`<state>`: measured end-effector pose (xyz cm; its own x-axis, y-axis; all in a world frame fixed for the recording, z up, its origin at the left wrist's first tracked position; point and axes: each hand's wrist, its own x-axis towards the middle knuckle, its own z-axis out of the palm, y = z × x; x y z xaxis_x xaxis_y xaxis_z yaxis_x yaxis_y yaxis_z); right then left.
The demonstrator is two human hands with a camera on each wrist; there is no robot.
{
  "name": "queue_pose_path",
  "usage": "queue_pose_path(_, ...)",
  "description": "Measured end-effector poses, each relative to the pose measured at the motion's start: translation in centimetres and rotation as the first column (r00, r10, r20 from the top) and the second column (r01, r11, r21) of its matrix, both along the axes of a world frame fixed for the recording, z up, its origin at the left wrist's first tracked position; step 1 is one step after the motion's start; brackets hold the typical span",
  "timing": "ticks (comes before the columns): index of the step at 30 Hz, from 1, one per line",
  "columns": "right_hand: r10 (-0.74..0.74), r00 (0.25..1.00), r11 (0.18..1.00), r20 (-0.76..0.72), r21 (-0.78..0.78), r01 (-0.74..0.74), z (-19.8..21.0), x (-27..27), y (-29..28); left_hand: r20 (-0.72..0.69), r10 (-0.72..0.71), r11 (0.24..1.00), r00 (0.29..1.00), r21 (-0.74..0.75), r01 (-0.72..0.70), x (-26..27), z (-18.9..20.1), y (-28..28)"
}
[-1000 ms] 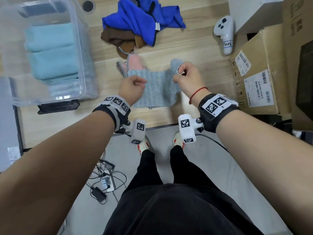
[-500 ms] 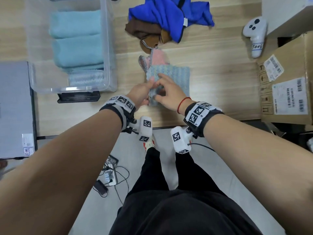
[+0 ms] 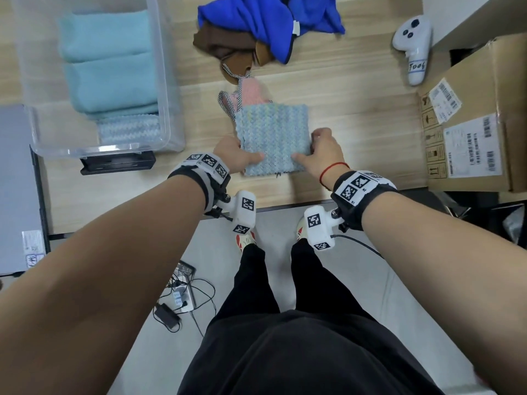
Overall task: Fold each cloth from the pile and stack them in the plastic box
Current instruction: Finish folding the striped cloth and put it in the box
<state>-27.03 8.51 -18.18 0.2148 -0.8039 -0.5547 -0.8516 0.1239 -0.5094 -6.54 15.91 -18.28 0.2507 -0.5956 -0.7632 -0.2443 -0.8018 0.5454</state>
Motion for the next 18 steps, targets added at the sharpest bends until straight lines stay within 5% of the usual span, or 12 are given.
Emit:
queue_pose_path(4,-0.102,0.994,0.987,0.046,0.129,0.095,-0.2,0.2,-0.2,-0.099,0.129,0.99,0.987,-0.045,-0.134,-0.6,1.0,0.1)
queue_pose_path(12,-0.272,0.858,0.961,0.436,0.161,0.223,3.8,-0.1,-1.9,-0.122,0.297,0.906,0.947,-0.276,-0.32,-1.9,6.1,-1.6)
queue_pose_path(18,-0.32,0.762,0.942,0.562,0.105,0.318,8.0,-3.9,-3.9,-0.224,0.155,0.851,0.962,-0.465,-0.245,-4.7,9.7,-3.9)
